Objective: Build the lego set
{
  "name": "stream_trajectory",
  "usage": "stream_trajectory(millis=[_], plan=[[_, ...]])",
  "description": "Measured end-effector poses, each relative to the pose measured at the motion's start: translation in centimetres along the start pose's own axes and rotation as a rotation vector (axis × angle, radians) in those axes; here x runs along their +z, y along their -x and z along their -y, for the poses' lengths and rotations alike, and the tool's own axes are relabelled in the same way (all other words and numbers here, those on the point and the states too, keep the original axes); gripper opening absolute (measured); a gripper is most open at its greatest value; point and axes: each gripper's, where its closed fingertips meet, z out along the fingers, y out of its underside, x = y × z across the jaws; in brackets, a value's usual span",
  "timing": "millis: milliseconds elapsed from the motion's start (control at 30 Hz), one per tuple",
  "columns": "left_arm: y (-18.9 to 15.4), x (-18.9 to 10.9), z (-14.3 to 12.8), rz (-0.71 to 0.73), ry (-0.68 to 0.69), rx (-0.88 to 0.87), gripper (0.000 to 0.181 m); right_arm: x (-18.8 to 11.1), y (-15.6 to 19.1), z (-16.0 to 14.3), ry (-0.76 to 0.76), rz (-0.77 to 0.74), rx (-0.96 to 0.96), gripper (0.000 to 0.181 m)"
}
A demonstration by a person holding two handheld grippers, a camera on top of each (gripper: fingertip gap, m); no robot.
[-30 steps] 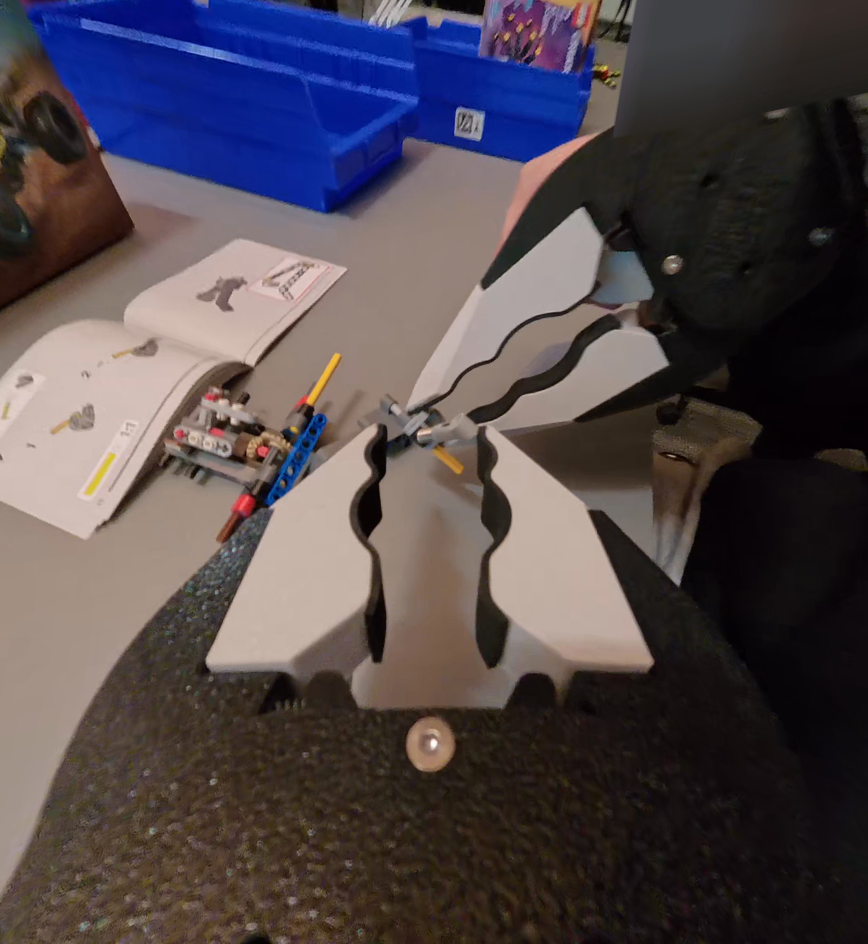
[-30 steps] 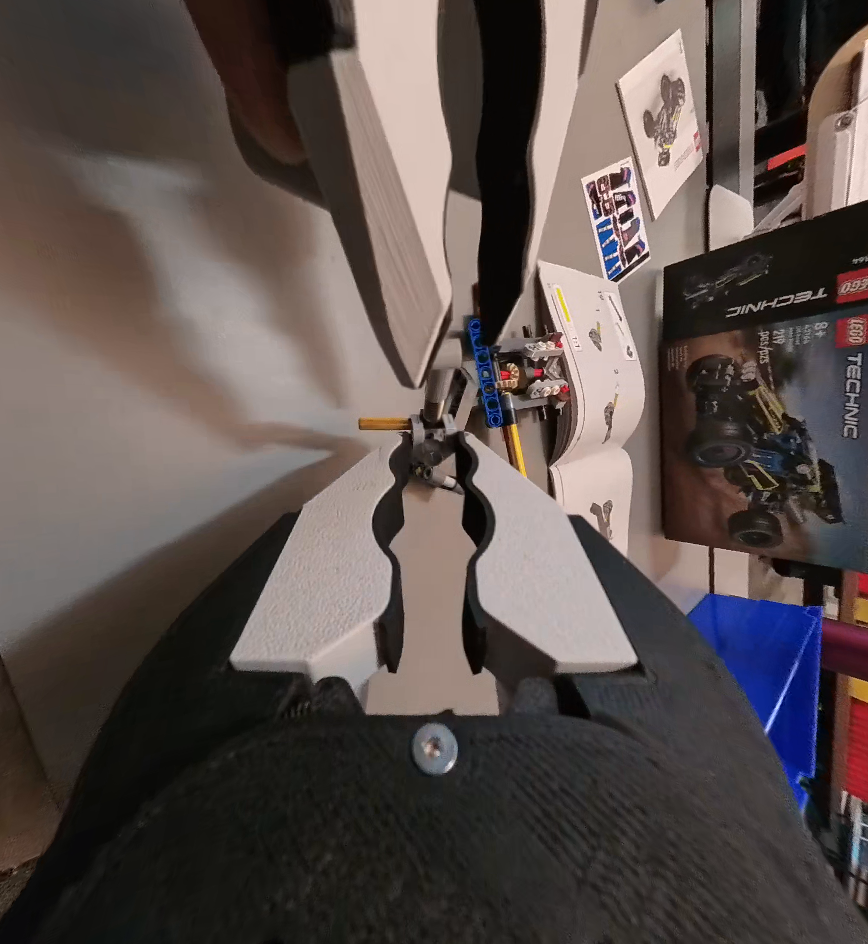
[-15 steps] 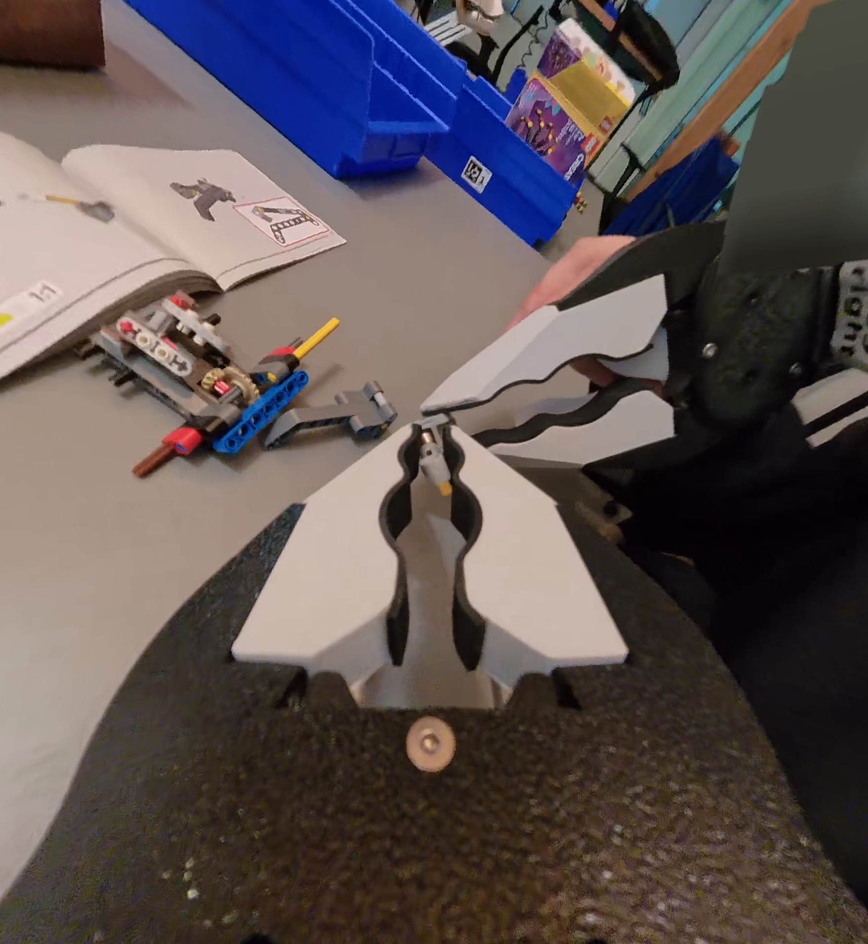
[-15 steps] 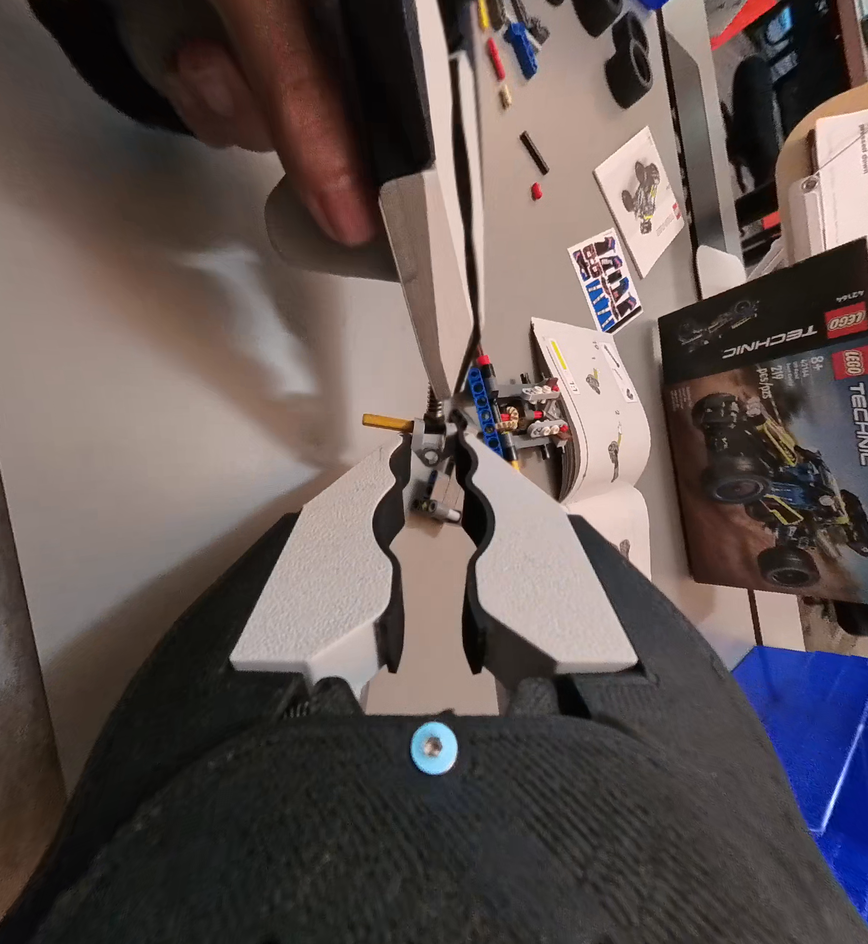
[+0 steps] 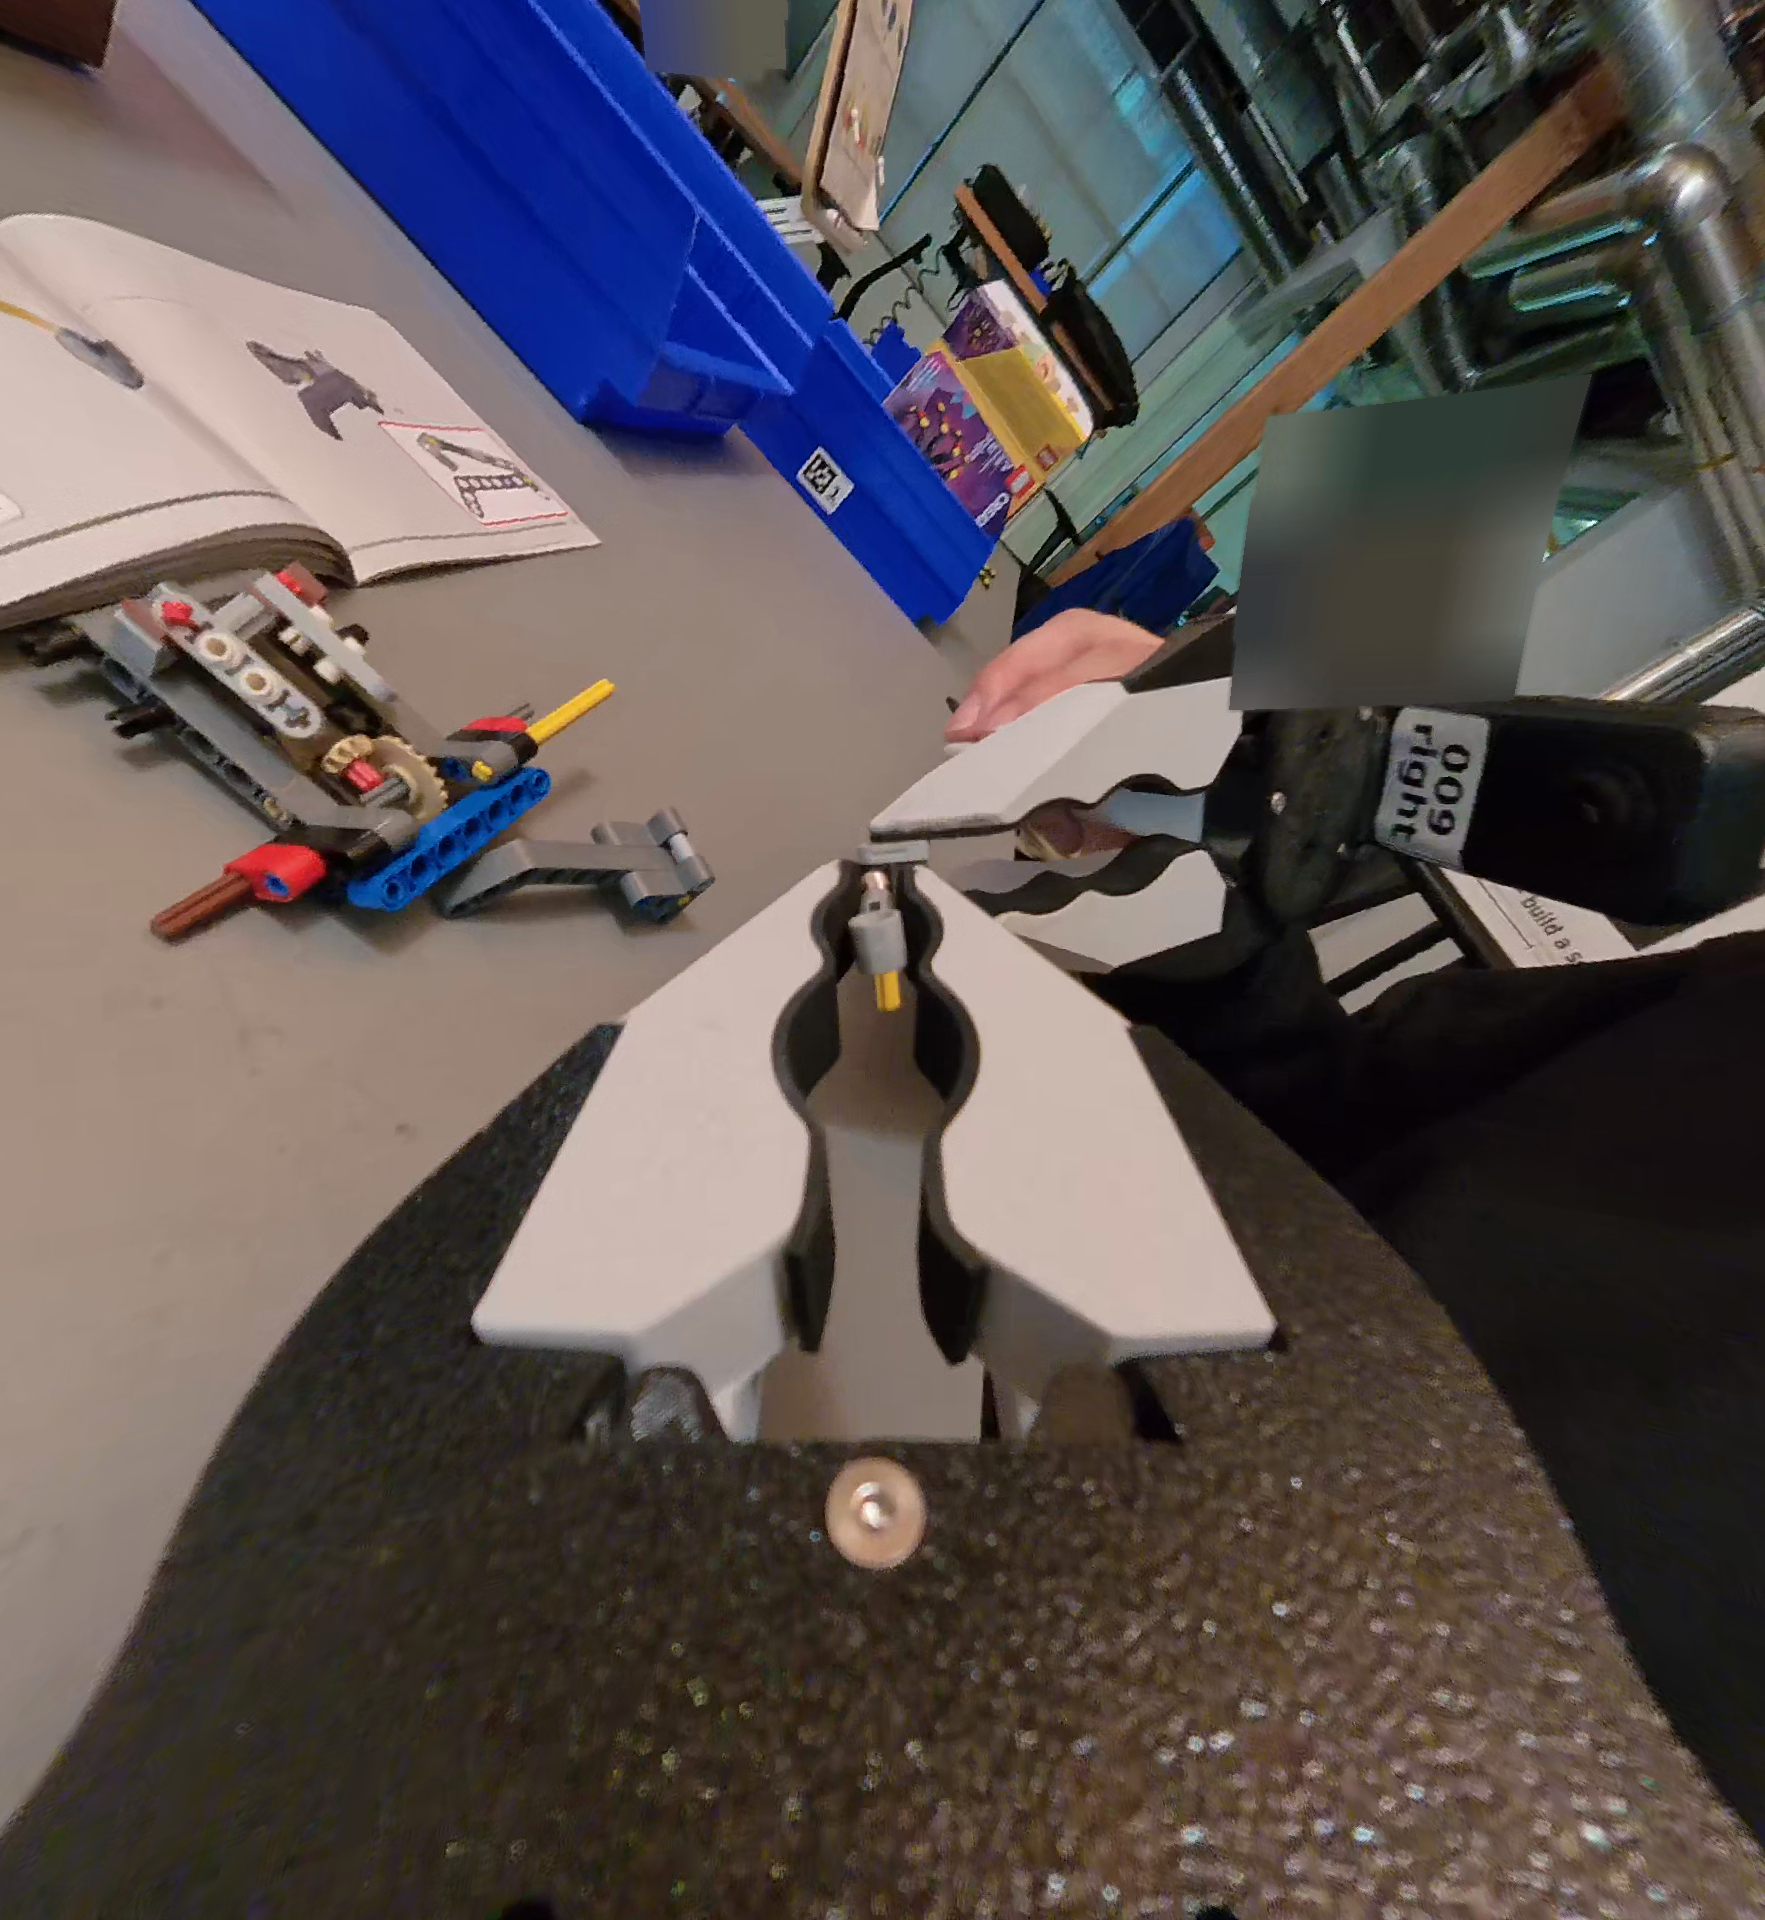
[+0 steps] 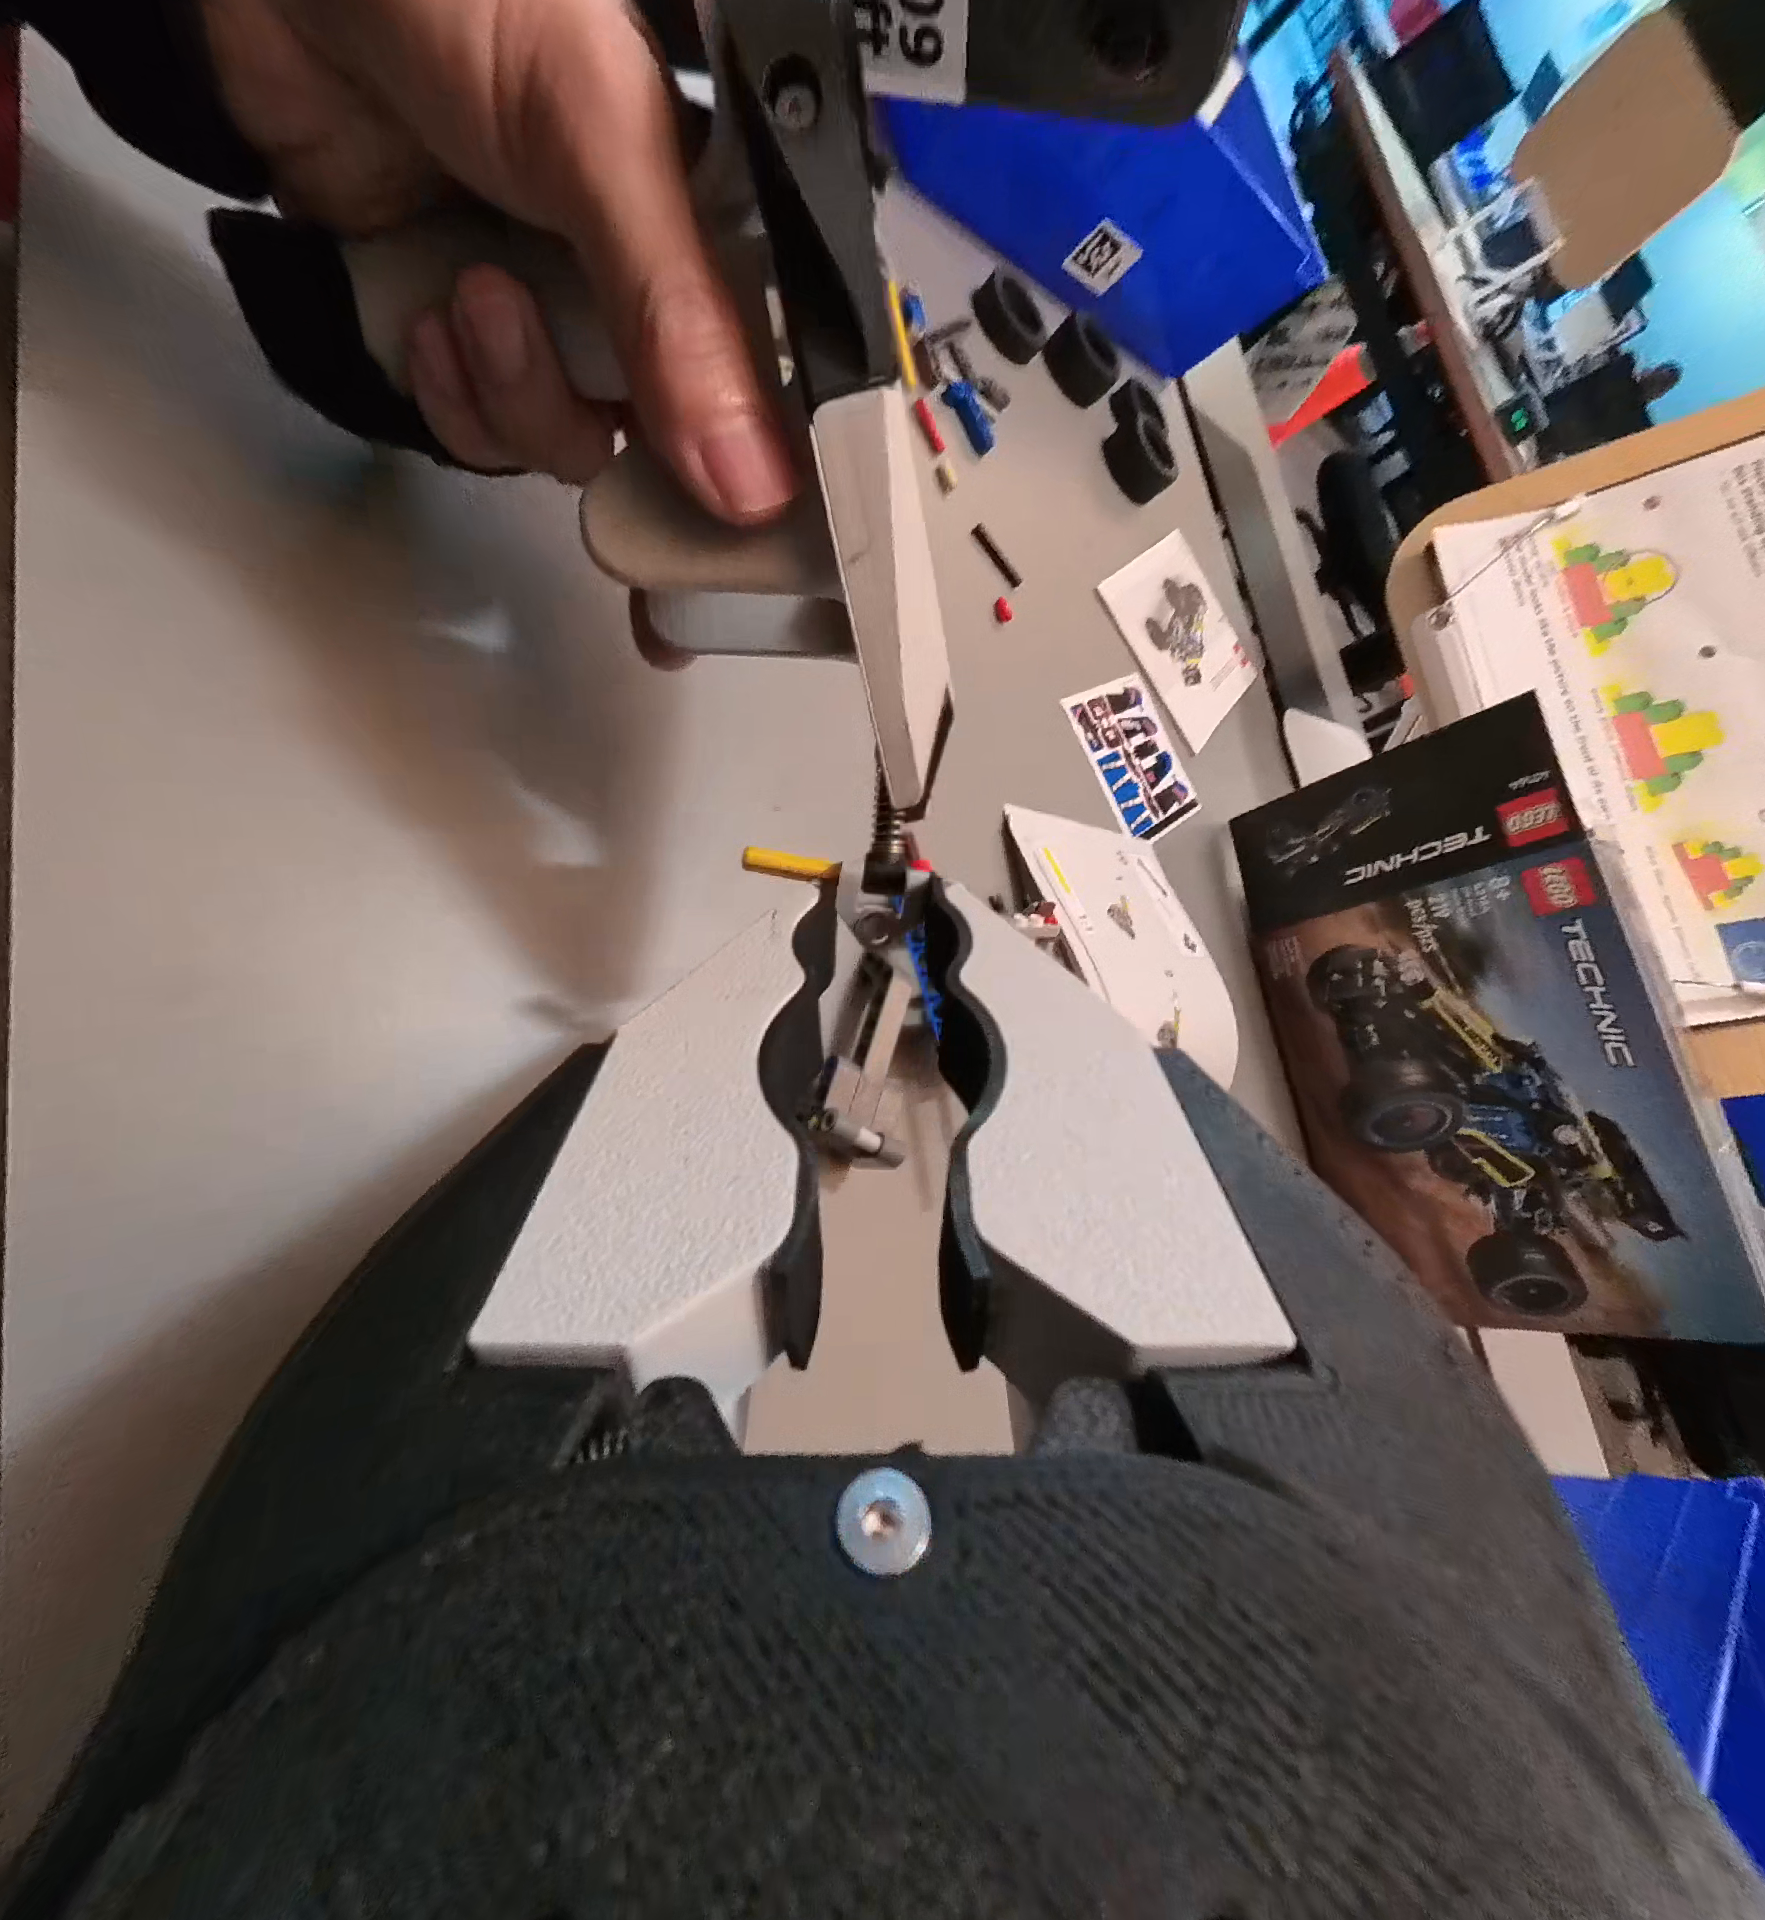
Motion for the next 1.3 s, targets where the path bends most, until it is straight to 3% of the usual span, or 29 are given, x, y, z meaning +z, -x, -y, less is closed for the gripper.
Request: stream_trajectory(millis=[233, 433, 633, 733, 867, 1300], plan=[[-0.5, -0.6, 0.2, -0.035, 0.019, 0.016, 0.005, 0.0, -0.1, 0.9, -0.121, -0.016, 0.011, 0.014], [-0.9, -0.7, 1.1, 0.015, -0.019, 0.147, 0.005, -0.1, -0.9, 1.1, -0.154, -0.071, 0.039, 0.02], [-2.4, -0.9, 2.2, 0.067, -0.047, 0.336, 0.005, -1.4, -1.6, 1.5, -0.269, 0.026, 0.309, 0.032], [-3.4, -1.0, 2.8, 0.109, -0.085, 0.52, 0.006, -2.2, -2.0, 2.3, -0.363, 0.103, 0.508, 0.018], [-4.7, -1.1, 3.6, 0.159, -0.14, 0.697, 0.005, -2.3, -3.0, 2.9, -0.427, 0.101, 0.664, 0.019], [-4.8, -1.3, 4.1, 0.294, -0.146, 0.918, 0.005, -2.8, -3.8, 4.2, -0.521, 0.094, 0.747, 0.013]])
